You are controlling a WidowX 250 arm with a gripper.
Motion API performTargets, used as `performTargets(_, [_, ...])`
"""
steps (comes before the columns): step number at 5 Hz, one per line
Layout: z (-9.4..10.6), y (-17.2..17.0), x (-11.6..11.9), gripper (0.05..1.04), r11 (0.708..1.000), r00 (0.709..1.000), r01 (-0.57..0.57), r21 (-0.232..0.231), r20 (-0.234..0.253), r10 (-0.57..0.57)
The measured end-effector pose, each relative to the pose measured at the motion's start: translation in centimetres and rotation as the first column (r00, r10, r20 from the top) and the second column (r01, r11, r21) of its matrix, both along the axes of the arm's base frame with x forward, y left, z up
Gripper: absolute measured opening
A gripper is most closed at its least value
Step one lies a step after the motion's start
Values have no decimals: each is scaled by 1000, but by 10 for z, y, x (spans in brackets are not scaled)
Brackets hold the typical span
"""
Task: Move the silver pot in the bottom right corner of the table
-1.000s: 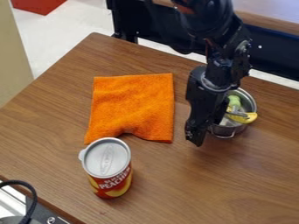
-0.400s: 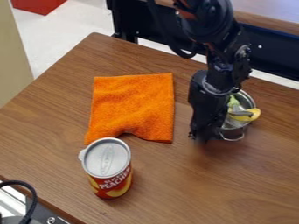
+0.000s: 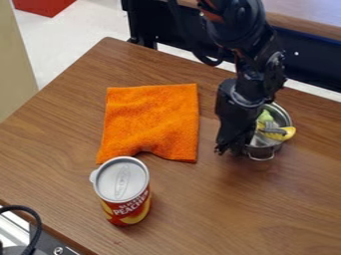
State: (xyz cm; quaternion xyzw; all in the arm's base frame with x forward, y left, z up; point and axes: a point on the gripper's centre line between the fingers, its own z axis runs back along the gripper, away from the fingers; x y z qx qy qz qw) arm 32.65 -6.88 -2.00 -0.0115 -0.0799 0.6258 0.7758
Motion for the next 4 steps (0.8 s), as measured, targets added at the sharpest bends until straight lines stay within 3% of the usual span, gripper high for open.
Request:
performTargets(2, [3,1,-4,58,985,984,171,7,56,-171])
performTargets(4, [22,1,-2,55,946,943,314,78,88,-321])
